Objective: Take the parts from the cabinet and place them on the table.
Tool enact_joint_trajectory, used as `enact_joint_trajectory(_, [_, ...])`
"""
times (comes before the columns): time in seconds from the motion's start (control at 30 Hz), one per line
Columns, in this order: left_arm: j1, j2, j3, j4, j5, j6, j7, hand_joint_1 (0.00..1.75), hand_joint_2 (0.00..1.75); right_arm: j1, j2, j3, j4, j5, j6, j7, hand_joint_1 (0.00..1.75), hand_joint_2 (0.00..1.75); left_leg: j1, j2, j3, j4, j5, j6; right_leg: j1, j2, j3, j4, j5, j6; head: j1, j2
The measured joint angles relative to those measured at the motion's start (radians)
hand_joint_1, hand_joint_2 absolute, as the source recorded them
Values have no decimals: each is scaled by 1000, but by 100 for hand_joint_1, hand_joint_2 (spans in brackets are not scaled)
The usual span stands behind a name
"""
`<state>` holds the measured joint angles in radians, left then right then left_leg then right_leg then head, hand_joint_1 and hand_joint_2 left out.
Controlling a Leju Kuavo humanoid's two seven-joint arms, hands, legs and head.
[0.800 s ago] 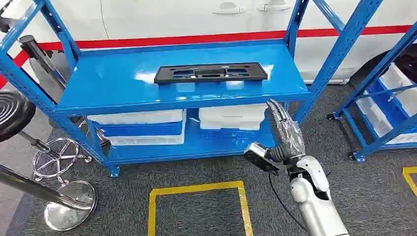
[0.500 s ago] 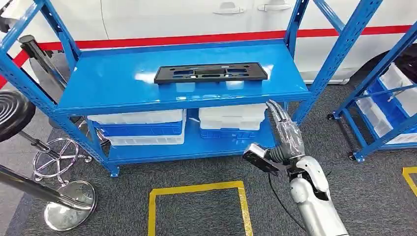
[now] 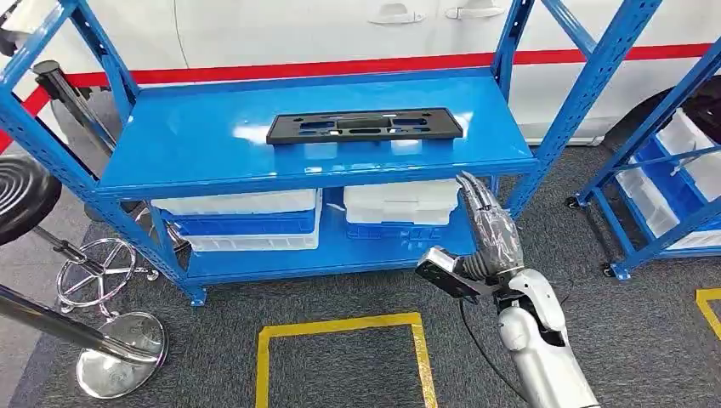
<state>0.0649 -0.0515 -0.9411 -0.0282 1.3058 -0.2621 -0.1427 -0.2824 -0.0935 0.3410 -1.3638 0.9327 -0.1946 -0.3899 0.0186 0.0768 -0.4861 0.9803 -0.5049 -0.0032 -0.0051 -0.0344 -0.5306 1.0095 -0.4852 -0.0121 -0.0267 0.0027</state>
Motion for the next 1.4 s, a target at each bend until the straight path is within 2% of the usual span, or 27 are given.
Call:
enact_joint_trajectory(0.13, [0,0,0,0,0,0,0,0,0,0,0,3,-2,1,0,0,0,175,0,0,0,0,0,0,0,0,0,0,0,0,0,0])
enact_joint_trajectory(0.27, [0,0,0,3,0,0,-2,0,0,2,3,7,-3,3,0,1,0,175,-4,-2,-9,13,-6,12,-5,-2,-3,0,3,7,0,0])
enact_joint_trajectory(0.3, [0,0,0,4,0,-1,-2,0,0,2,4,8,-4,4,0,1,0,0,-6,-2,-11,13,-6,15,-6,-3,-3,0,4,9,0,0])
enact_joint_trajectory(0.37, [1,0,-1,5,-5,-2,-4,0,0,2,5,8,-13,8,-1,3,0,0,-7,-4,-9,-3,2,24,-5,-5,2,-9,8,19,0,0])
enact_joint_trajectory(0.4, [1,-3,-2,5,-6,-4,-5,0,0,2,5,8,-19,11,-1,3,0,0,10,-5,9,-25,16,30,-5,1,3,-6,0,24,0,0])
enact_joint_trajectory(0.43, [0,-3,-3,5,-6,-7,-5,0,0,-1,5,8,-20,15,-1,3,0,0,7,-6,13,-36,21,33,-7,16,-12,26,-21,28,1,0])
enact_joint_trajectory(0.53, [0,-3,-4,5,-10,-10,-6,0,0,1,5,12,-18,20,12,10,0,0,7,-9,12,-36,23,38,-17,29,-127,247,-109,40,2,0])
enact_joint_trajectory(0.57, [0,-3,-5,5,-10,-11,-6,0,0,1,5,12,-17,19,16,13,0,0,8,-13,12,-34,20,37,-22,30,-160,295,-110,45,1,0])
enact_joint_trajectory(0.6, [0,-3,-5,5,-11,-11,-6,0,0,1,5,14,-17,19,17,14,0,0,12,-16,15,-30,15,32,-27,29,-168,287,-84,50,1,0])
enact_joint_trajectory(0.63, [0,-3,-5,5,-11,-12,-6,0,0,0,5,16,-17,19,17,14,0,0,17,-19,19,-24,8,25,-33,29,-152,234,-34,56,1,0])
enact_joint_trajectory(0.7, [1,-4,-6,5,-12,-12,-6,0,0,-3,5,18,-17,19,17,14,0,0,27,-25,28,-2,-16,7,-45,18,-86,62,74,68,2,0])
enact_joint_trajectory(0.73, [6,-1,-6,9,-13,-11,-6,0,0,-3,6,19,-14,18,18,15,0,0,23,-28,16,3,-25,-3,-38,10,-84,64,45,72,3,0])
enact_joint_trajectory(0.77, [2,0,-6,12,-13,-13,-6,0,0,-7,5,21,-15,18,19,15,0,0,15,-28,14,24,-32,-12,-33,13,-77,39,35,58,6,0])
enact_joint_trajectory(0.8, [-1,-1,-6,12,-13,-13,-6,0,0,-6,6,23,-15,18,20,17,0,0,14,-28,8,21,-30,-15,-32,14,-90,54,31,42,5,0])
enact_joint_trajectory(0.9, [-2,0,-7,13,-13,-14,-6,0,0,-8,6,24,-18,18,19,17,0,0,21,-23,10,18,-43,-27,-35,26,-89,51,26,16,5,0])
enact_joint_trajectory(0.93, [0,0,-7,13,-13,-13,-6,0,0,-11,6,24,-18,18,18,17,0,0,22,-41,5,46,-60,-24,-33,25,-84,49,23,9,6,0])
enact_joint_trajectory(0.97, [0,0,-7,13,-13,-14,-6,0,0,-16,8,24,-18,18,18,17,0,0,21,-54,-29,113,-93,-20,-31,27,-81,49,22,3,3,0])
enact_joint_trajectory(1.03, [0,0,-7,13,-13,-14,-6,0,0,-16,14,24,-18,18,19,17,0,0,15,-67,-132,293,-158,-16,-22,34,-79,49,17,-5,3,0])
enact_joint_trajectory(1.07, [1,0,-7,13,-13,-14,-6,0,0,-15,14,25,-17,18,19,17,0,0,13,-67,-174,353,-165,-13,-16,37,-77,49,15,-8,3,0])
enact_joint_trajectory(1.1, [2,0,-7,13,-13,-14,-6,0,0,-14,15,25,-17,18,19,17,0,0,10,-68,-192,363,-145,-6,-11,41,-73,49,13,-10,4,0])
enact_joint_trajectory(1.13, [3,0,-7,13,-13,-13,-6,0,0,-15,15,25,-18,18,19,17,0,0,5,-68,-187,325,-100,4,-7,46,-67,49,11,-13,3,0])
enact_joint_trajectory(1.2, [5,0,-7,13,-13,-13,-6,0,0,-16,18,25,-18,18,19,17,0,0,-7,-72,-130,162,12,29,1,54,-53,48,4,-14,3,0])
enact_joint_trajectory(1.23, [7,2,-7,15,-13,-14,-6,0,0,-16,19,25,-18,18,19,17,0,0,-16,-81,-110,95,36,47,-1,56,-51,47,1,-14,5,0])
enact_joint_trajectory(1.27, [6,5,-7,18,-13,-13,-6,0,0,-18,20,26,-17,18,19,17,0,0,-16,-84,-105,80,32,52,9,59,-54,53,-2,-7,4,0])
enact_joint_trajectory(1.3, [3,2,-7,18,-13,-14,-6,0,0,-17,20,25,-18,18,19,17,0,0,-20,-83,-95,67,21,47,-1,62,-60,51,1,-2,3,0])
enact_joint_trajectory(1.37, [4,2,-7,18,-13,-14,-6,0,0,-16,20,26,-18,18,19,17,0,0,-24,-83,-97,62,25,48,-5,62,-59,43,5,8,2,0])
enact_joint_trajectory(1.4, [4,0,-7,18,-13,-14,-6,0,0,-18,20,26,-19,18,19,17,0,0,-11,-82,-85,40,34,50,5,63,-55,42,2,15,3,0])
